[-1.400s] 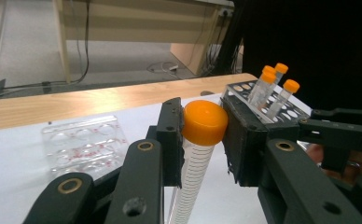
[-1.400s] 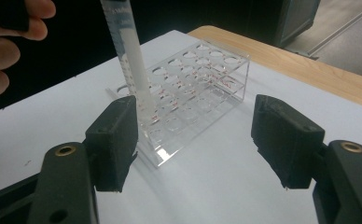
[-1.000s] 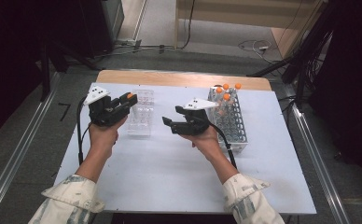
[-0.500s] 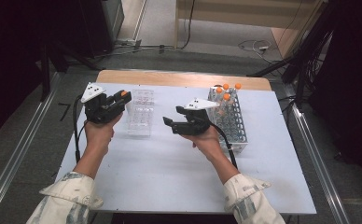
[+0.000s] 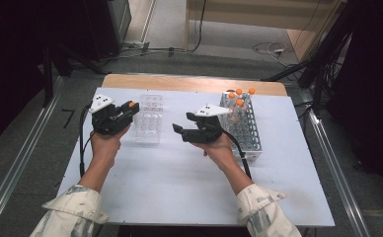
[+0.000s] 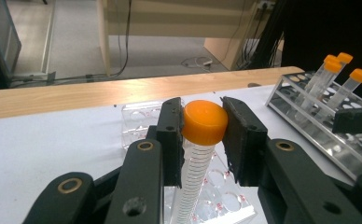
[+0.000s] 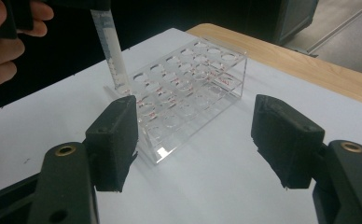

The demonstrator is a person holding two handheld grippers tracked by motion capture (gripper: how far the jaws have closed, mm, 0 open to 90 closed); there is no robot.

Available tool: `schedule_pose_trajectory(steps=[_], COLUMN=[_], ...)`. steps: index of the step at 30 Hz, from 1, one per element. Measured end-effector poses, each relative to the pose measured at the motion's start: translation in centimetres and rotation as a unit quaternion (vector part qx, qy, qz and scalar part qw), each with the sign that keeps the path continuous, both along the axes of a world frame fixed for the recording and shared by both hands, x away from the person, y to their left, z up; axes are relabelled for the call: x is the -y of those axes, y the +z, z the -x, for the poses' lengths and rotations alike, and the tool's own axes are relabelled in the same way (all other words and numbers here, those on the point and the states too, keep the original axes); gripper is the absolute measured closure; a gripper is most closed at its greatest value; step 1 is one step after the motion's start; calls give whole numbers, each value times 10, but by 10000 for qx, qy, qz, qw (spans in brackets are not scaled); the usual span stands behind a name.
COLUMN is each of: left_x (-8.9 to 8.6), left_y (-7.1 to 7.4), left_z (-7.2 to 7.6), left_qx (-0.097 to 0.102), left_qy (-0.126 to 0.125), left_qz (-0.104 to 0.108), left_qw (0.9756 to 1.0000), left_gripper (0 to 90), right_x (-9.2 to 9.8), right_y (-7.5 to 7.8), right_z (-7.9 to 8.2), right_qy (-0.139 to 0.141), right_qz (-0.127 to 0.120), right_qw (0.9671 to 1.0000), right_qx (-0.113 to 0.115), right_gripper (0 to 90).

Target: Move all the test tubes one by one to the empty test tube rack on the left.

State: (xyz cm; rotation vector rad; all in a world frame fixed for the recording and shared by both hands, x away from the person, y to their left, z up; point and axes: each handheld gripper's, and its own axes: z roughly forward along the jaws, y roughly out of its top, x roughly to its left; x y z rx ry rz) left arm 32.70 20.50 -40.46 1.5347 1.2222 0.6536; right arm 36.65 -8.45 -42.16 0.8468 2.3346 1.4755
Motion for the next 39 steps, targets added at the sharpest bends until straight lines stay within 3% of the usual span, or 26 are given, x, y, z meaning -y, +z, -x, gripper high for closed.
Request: schedule_pose_trajectory(steps=[11,17,24,31,39], left_x=[4,4,5,3,-2], left_y=[-25,-26,-25,-19,-20], left_z=[2,3,4,10,19], left_qx=[-111,-104,-50,75,167], left_qy=[46,23,-12,248,332], left_qz=[-64,-80,-26,-34,105], left_qw=[9999,9999,10000,9997,9993], left_gripper=[691,679,512,284,202], right_x=[4,4,6,17,43], right_y=[-3,-2,0,7,13], right_z=[0,0,1,2,-1], right_qy=[-48,-51,-70,-177,-545], right_qz=[-21,-38,-44,-62,-167], right_qw=[10000,10000,10000,9997,9978], right_qx=[-18,10,54,182,330], right_gripper=[306,306,307,308,308])
